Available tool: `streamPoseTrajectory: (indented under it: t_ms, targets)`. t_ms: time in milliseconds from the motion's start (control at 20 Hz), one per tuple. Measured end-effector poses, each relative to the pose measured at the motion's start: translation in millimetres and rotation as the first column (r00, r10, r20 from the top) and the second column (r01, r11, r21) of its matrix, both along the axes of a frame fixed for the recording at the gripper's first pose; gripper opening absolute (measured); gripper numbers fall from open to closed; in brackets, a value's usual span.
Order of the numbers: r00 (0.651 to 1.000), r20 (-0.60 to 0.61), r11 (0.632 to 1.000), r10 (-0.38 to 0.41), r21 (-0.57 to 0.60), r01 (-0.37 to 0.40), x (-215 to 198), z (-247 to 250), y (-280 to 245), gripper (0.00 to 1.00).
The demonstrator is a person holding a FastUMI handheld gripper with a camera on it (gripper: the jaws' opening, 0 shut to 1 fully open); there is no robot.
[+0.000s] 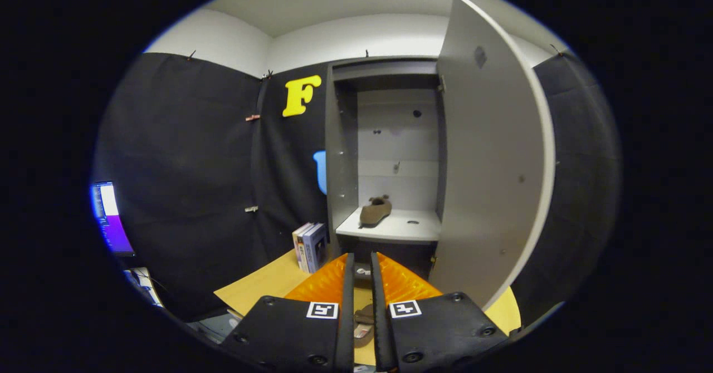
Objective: Open the shoe cabinet door, grab the shoes and put them into the shoe cabinet, then close the shoe cabinet door.
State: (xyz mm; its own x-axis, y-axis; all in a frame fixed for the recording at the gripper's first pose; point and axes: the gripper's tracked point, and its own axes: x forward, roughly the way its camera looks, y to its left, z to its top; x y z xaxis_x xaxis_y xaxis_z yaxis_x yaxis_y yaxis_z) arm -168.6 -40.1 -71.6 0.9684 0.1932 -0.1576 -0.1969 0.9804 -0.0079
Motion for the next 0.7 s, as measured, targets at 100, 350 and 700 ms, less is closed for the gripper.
streamPoseTrajectory:
  t_ms: [100,350,700]
  targets:
    - [0.997,-0.077,1.0,-0.011,-0.014,0.01,17,-28,10,0.19]
    - [0.955,-0.284,0.995,-0.082,-0.082,0.061,45,-125,24,0.19]
    - [0.825,-0.528,0.979,-0.202,-0.121,0.163,66,-258,18,0.19]
